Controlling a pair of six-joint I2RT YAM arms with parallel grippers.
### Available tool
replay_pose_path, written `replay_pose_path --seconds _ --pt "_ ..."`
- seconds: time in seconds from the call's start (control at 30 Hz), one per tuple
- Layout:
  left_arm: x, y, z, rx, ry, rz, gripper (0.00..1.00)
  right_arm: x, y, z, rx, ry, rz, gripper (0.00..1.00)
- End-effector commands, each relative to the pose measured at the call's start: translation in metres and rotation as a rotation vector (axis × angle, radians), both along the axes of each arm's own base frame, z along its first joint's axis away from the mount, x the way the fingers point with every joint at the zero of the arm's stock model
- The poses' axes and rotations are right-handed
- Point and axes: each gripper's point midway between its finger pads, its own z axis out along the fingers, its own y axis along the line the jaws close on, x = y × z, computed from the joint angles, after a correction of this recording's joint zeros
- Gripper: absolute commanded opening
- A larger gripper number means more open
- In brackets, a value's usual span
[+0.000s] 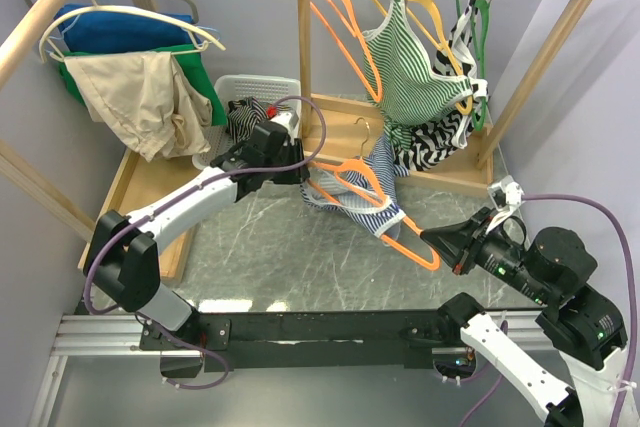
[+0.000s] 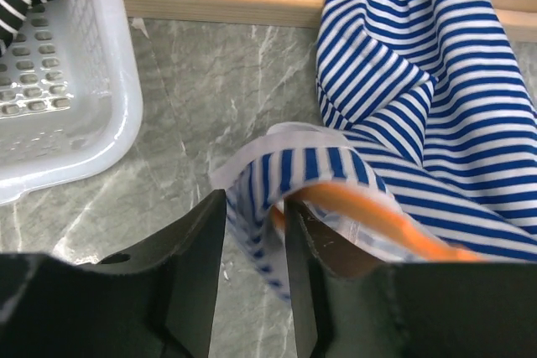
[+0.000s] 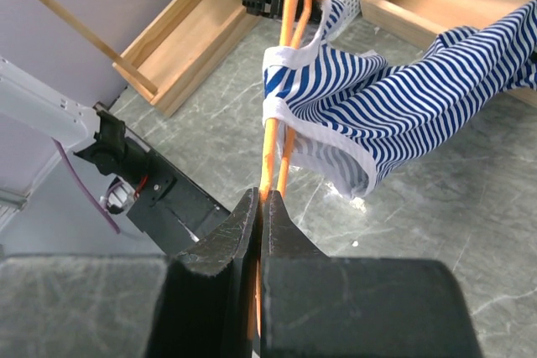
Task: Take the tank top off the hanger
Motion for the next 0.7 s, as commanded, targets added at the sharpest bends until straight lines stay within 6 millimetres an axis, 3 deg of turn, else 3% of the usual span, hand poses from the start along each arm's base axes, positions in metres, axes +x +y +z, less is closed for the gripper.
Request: replay_pose_path --seconds 0.0,0.23,0.37,0.5,0.57,0.67 --pt "-0.005 -0.013 0.013 -0.043 -0.01 -0.067 0.38 0.002 0.007 0.035 0.094 -0.12 0.025 0.0" --pt "-0.047 -0.011 -0.01 -0.041 0.04 -0.078 0.37 0.012 0.008 0.032 0.097 -0.116 -0.002 0.0" --pt "-0.06 0.004 -0.013 -0.032 0.045 -0.033 0.39 0.014 0.01 0.032 0.096 -0.119 0.001 0.0" --pt "-0.075 0.015 -0.018 -0.035 0.057 -0.025 0.64 0.013 0.008 0.034 0.093 -0.127 -0.002 0.0" --pt "-0.075 0.025 -0.018 -0.025 0.042 0.018 0.7 0.012 0.009 0.033 0.091 -0.126 0.004 0.0" --pt "-0.08 0.041 -0.001 -0.045 -0.015 0.07 0.84 0.012 0.011 0.03 0.091 -0.116 0.015 0.0"
